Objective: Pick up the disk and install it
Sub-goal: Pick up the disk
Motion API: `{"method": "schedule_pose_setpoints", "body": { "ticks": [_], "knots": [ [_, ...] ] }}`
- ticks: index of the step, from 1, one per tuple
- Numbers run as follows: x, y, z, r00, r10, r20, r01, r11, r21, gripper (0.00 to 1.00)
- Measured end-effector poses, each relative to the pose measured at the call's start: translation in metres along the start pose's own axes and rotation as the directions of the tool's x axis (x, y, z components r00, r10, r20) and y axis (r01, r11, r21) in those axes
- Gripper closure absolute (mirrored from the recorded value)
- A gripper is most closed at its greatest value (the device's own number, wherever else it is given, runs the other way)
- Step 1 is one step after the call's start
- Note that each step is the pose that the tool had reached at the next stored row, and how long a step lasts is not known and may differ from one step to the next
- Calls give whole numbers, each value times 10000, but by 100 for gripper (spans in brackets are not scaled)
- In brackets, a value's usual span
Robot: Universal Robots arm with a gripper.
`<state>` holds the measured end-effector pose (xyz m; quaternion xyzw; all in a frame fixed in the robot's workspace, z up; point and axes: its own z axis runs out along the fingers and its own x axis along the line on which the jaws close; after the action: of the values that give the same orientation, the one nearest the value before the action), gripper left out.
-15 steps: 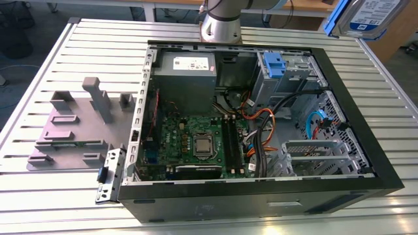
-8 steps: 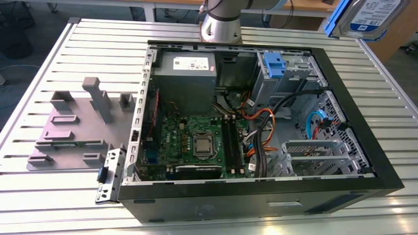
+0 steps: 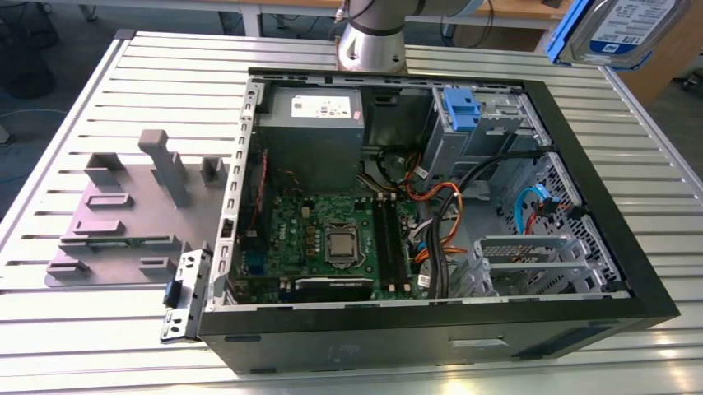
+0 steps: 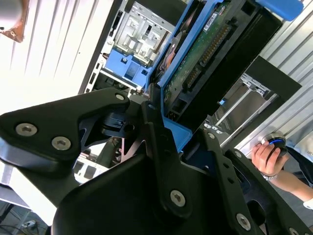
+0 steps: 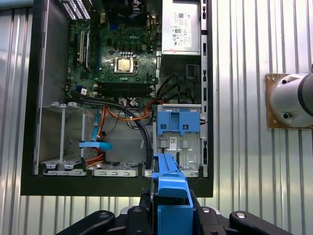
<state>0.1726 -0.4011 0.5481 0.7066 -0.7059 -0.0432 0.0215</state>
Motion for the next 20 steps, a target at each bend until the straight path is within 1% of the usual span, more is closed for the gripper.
{"method": "schedule_pose_setpoints", "body": {
  "ticks": [20],
  "knots": [
    [47, 0, 4, 10000, 0, -1, 0, 10000, 0, 63]
  ]
}}
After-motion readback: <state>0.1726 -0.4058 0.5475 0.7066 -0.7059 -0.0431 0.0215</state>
